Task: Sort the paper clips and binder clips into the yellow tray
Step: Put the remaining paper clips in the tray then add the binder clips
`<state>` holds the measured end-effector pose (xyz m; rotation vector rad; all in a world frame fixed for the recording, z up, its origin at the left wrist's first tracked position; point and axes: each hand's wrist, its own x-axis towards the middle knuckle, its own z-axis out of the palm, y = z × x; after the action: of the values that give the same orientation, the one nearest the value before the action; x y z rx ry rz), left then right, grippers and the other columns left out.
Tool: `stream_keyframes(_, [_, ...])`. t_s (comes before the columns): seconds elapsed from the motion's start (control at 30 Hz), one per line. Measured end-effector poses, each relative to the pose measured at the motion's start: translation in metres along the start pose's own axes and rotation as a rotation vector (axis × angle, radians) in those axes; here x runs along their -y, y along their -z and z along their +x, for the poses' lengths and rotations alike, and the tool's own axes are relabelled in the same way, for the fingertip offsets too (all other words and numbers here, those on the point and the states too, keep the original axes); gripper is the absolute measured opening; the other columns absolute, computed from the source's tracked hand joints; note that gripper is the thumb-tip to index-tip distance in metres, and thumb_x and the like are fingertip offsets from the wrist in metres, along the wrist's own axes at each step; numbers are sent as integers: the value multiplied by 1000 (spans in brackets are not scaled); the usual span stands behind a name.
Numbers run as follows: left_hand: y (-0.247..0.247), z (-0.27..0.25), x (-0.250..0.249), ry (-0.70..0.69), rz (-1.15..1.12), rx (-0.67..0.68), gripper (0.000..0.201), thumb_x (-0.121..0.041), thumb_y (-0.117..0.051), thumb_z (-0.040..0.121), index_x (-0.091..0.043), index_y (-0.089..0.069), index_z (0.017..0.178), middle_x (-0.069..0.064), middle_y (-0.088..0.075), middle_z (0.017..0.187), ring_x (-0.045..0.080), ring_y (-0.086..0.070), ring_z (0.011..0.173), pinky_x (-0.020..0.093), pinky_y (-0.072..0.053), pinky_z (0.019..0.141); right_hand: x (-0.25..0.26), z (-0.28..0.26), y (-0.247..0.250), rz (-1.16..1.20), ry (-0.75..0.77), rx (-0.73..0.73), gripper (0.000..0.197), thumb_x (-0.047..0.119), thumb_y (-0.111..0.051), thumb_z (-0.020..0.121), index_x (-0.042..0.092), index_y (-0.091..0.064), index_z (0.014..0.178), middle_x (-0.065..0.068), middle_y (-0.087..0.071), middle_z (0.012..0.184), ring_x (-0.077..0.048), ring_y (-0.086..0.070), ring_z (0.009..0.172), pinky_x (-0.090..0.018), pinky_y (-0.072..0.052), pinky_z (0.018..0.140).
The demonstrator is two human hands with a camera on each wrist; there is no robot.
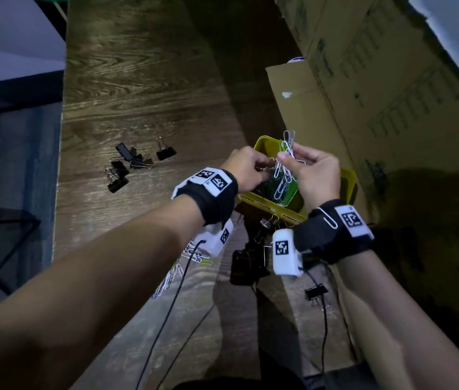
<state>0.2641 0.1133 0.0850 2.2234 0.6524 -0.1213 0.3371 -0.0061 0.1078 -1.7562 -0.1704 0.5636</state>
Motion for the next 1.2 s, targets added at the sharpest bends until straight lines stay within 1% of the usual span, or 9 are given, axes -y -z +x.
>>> stream_keyframes(0.13, [7,-6,10,8,-161,-82,20,-17,-60,87,-22,-71,103,2,-72,100,13,-64,90,21,-46,83,-8,20,-5,-208,-25,65,33,9,-71,82,6,-65,114,-7,-69,108,-9,-62,84,-6,-47,69])
stream_keyframes(0.27, [19,-24,47,109,-498,-135,28,-4,-53,90,-25,-67,80,7,-72,85,18,-69,79,32,-54,70,-11,29,-15,-551,-12,181,35,18,-69,84,10,-64,118,-5,-67,115,-12,-60,93,-21,-45,81])
stream_keyframes(0.37, [29,-42,81,89,-135,-115,22,-7,-53,90,-20,-70,96,4,-72,95,15,-66,85,27,-50,83,-10,26,-23,-745,38,241,43,28,-72,82,14,-63,121,-6,-66,120,-19,-61,107,-29,-46,98])
stream_keyframes(0.5, [15,-73,137,-8,310,164,43,-18,-46,94,-21,-43,137,8,-43,143,24,-43,130,34,-33,108,-4,6,-33,-774,171,235,37,27,-65,88,18,-61,124,-7,-60,129,-22,-50,123,-24,-33,104])
stream_keyframes(0.6, [-11,-108,173,-59,453,337,56,-41,-25,94,-24,-18,147,3,-9,157,21,-7,144,53,-15,115,-6,-18,-42,-711,424,222,29,21,-62,89,18,-66,117,-5,-61,123,-17,-52,116,-15,-27,97])
stream_keyframes(0.73, [-33,-166,185,-122,472,327,80,-63,10,83,-23,-13,147,-6,-1,155,12,8,140,46,-6,116,-34,-62,-54,-625,518,468,22,17,-63,87,16,-69,109,-3,-63,107,-14,-58,97,-28,-46,92])
stream_keyframes(0.83, [-28,-194,191,-85,305,181,65,-55,-16,89,-25,-20,146,-2,-14,155,15,-10,144,40,-13,116,-71,-92,-64,-850,377,784,37,25,-63,88,21,-58,125,-3,-56,119,-17,-54,107,-38,-45,97])
stream_keyframes(0.93, [-22,-215,198,26,220,-104,70,-32,-57,67,-25,-39,134,7,-46,130,28,-53,112,42,-48,93,-105,-115,-71,-1068,193,926,82,39,-69,81,24,-23,147,-8,-32,141,-26,-34,132,-39,-33,107])
stream_keyframes(1.2, [-52,-219,184,219,108,-88,77,-19,-71,67,-11,-37,135,15,-42,115,32,-56,95,33,-48,90,-133,-149,-101,-1192,298,841,111,53,-76,67,7,-15,147,-12,-24,134,-28,-24,127,-37,-31,109])
